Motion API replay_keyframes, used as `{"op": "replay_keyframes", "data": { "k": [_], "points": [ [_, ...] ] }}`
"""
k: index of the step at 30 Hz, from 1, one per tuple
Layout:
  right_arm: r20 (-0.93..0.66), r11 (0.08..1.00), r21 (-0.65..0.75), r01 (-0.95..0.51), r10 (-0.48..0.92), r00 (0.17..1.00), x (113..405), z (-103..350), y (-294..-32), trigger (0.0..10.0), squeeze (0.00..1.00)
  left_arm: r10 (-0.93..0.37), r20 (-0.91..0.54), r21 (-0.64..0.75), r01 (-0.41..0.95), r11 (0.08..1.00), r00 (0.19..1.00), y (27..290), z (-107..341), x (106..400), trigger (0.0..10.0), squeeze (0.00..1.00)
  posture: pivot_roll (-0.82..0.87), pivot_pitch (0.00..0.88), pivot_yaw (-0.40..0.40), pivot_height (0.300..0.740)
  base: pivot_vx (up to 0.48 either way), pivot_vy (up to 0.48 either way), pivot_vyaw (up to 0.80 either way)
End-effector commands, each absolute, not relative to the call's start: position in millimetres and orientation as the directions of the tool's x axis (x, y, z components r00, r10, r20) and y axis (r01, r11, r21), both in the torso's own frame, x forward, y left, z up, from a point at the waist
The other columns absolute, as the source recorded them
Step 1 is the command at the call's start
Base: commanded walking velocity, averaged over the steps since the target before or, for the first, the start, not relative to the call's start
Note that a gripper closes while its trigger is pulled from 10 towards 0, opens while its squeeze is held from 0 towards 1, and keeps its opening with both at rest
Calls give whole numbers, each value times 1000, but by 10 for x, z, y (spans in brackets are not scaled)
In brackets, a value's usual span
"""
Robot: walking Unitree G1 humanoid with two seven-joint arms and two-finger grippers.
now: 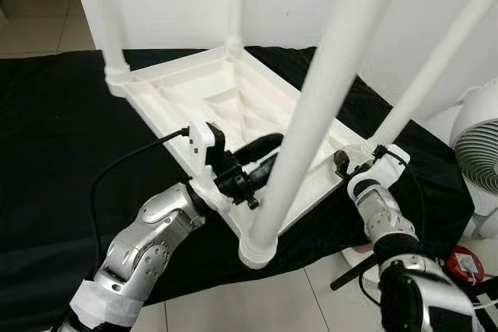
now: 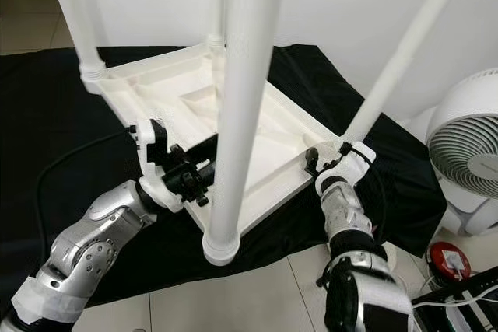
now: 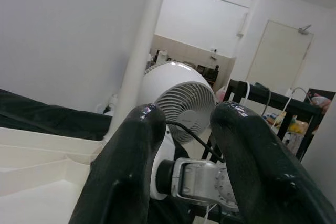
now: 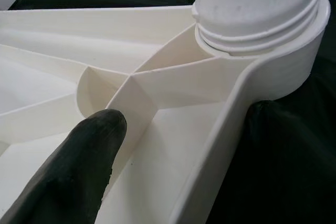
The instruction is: Building children table
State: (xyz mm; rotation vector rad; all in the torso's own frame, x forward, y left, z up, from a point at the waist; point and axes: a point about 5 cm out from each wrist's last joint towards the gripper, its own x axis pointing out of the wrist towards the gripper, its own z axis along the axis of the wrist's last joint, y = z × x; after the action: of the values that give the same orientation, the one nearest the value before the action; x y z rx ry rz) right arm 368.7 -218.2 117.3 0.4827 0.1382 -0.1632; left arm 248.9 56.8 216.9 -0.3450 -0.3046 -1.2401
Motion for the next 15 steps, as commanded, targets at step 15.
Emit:
{"op": "replay_keyframes", "data": {
  "k": [15],
  "points": [
    [-140, 922, 387, -19, 79, 987, 3880, 1327, -1910, 10000, 0, -908, 409, -75, 995, 62, 87, 406, 2192, 2288, 10000, 0, 60, 57, -61, 740, 0, 0, 0]
  ]
}}
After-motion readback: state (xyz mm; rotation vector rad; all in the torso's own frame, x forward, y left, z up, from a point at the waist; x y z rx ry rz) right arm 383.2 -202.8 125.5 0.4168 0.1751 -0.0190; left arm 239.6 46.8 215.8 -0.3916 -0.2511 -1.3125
